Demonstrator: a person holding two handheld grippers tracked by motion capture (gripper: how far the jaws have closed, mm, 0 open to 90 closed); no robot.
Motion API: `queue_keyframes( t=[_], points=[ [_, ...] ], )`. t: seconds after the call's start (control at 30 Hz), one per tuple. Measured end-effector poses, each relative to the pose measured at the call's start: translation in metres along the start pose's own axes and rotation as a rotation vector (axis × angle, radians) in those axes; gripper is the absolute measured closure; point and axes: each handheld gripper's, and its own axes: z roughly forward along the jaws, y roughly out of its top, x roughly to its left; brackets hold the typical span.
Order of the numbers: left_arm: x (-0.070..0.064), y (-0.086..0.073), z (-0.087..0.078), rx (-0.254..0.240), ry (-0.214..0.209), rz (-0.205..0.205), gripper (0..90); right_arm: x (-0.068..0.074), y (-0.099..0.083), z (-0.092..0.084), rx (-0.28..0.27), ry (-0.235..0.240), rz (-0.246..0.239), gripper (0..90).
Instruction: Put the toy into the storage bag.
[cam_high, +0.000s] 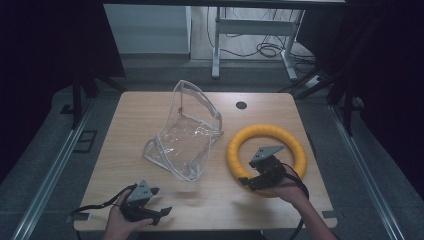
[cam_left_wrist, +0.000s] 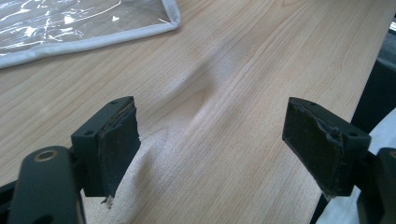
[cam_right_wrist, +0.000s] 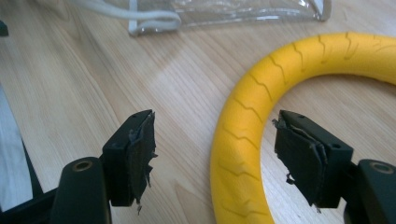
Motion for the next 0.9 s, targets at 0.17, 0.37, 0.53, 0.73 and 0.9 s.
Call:
queue_keyframes(
  t=[0.17,0.37,0.53,0.73,0.9],
  points=[
    [0.0,0.0,0.0,-0.001,-0.001,-0.002,18.6,-0.007,-0.001,0.003,0.063,0.03,0.002,28.4],
    [0.0,0.0,0.001,0.0,-0.002,-0.002,18.5,-0.011,-0.001,0.009,0.163,0.031,-0.007,28.0],
    [0.0,0.0,0.001,0.0,-0.004,-0.002,18.5,-0.014,-0.004,0.019,0.254,0.038,-0.036,27.8],
    [0.0,0.0,0.0,-0.001,-0.002,-0.001,18.5,-0.018,-0.006,0.026,0.296,0.037,-0.036,28.1],
    [0.0,0.0,0.001,0.001,-0.003,-0.001,18.5,-0.019,-0.006,0.032,0.341,0.037,-0.051,28.5]
  ],
)
